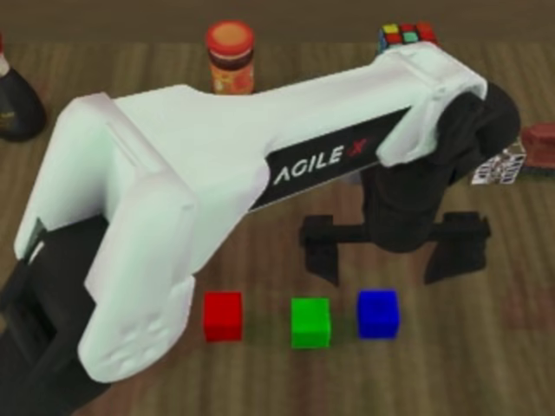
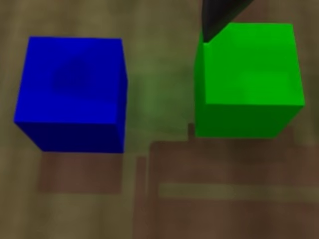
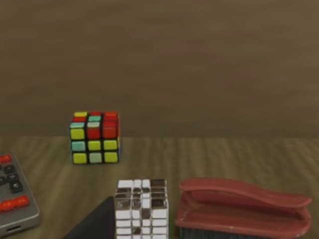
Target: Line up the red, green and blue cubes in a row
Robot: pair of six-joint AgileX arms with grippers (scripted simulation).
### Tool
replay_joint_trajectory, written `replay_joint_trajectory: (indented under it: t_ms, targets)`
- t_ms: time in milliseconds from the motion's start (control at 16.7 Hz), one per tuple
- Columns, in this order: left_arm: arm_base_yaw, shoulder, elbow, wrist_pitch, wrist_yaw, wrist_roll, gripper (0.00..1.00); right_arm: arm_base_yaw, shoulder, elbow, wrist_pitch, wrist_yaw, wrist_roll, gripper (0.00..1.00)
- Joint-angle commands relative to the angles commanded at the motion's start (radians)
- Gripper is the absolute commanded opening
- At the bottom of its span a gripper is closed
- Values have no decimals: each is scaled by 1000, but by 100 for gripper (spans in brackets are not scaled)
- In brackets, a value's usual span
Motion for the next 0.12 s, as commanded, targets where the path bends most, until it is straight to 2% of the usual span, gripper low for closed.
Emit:
replay_joint_trajectory:
  t_ms: [120]
  targets:
    - [2,-7,18,-19,1,1,100,0,0,0,0,0,0,100]
